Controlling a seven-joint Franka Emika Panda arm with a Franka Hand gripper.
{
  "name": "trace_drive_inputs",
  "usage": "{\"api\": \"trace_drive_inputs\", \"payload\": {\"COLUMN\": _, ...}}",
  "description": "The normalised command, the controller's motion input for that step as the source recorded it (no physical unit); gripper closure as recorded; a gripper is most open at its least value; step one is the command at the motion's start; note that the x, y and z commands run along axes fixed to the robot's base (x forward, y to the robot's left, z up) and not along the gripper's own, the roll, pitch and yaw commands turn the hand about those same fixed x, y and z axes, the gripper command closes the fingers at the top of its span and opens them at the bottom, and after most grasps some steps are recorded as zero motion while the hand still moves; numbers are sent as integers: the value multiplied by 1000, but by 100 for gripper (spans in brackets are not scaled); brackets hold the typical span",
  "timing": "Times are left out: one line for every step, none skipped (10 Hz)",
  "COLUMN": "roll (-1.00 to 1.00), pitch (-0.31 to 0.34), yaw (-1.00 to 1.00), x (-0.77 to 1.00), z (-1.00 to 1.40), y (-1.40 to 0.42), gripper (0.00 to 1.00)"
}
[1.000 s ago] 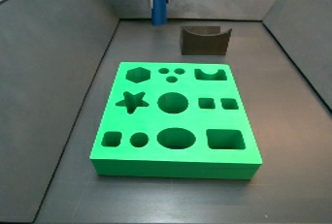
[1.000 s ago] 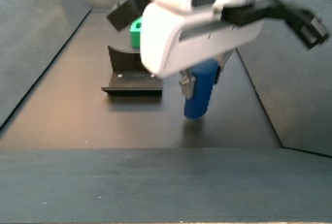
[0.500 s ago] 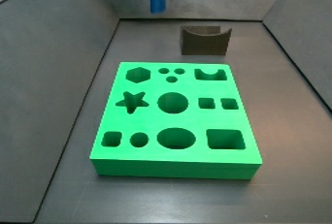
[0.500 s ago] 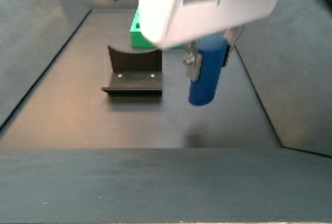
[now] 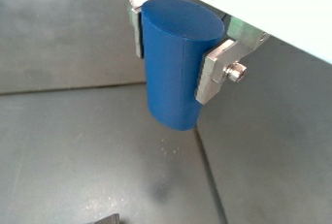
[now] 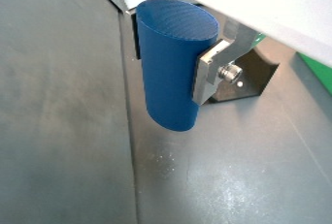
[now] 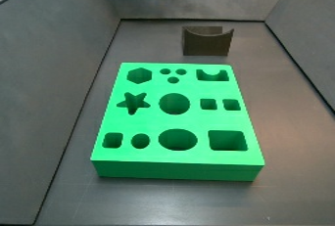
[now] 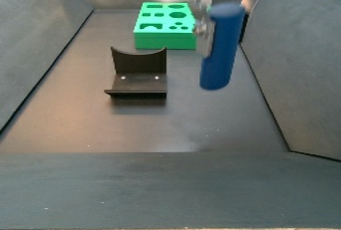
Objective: Pick up the oval object. Move up. Move to above the board. Insert the oval object.
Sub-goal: Move to above the board.
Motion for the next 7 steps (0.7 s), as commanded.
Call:
{"api": "trace_drive_inputs", "payload": {"roll": 110, "pitch": 112, "yaw": 44, "x": -5, "z": 1000, "y": 75, "gripper": 100}}
{"api": "trace_drive_inputs", "payload": {"roll": 104, "pitch": 109, "yaw": 48, "x": -5, "z": 1000, "y": 67, "gripper": 100}}
{"api": "trace_drive_inputs", "payload": {"roll": 98, "pitch": 104, "yaw": 48, "x": -4, "z": 1000, "y": 59, "gripper": 100}}
{"api": "trace_drive_inputs", "payload": {"roll": 95, "pitch": 103, "yaw": 47, "x": -1, "z": 1000, "y": 53, "gripper": 100}}
{"api": "trace_drive_inputs", "payload": {"roll": 92, "pitch": 105, "yaw": 46, "x": 0, "z": 1000, "y": 46, "gripper": 100}}
{"api": "trace_drive_inputs", "payload": {"roll": 91, "pitch": 102, "yaw": 47, "x": 0, "z": 969, "y": 37, "gripper": 100}}
{"api": "trace_drive_inputs", "payload": {"roll": 91, "pitch": 103, "yaw": 47, "x": 1, "z": 804, "y": 24, "gripper": 100}}
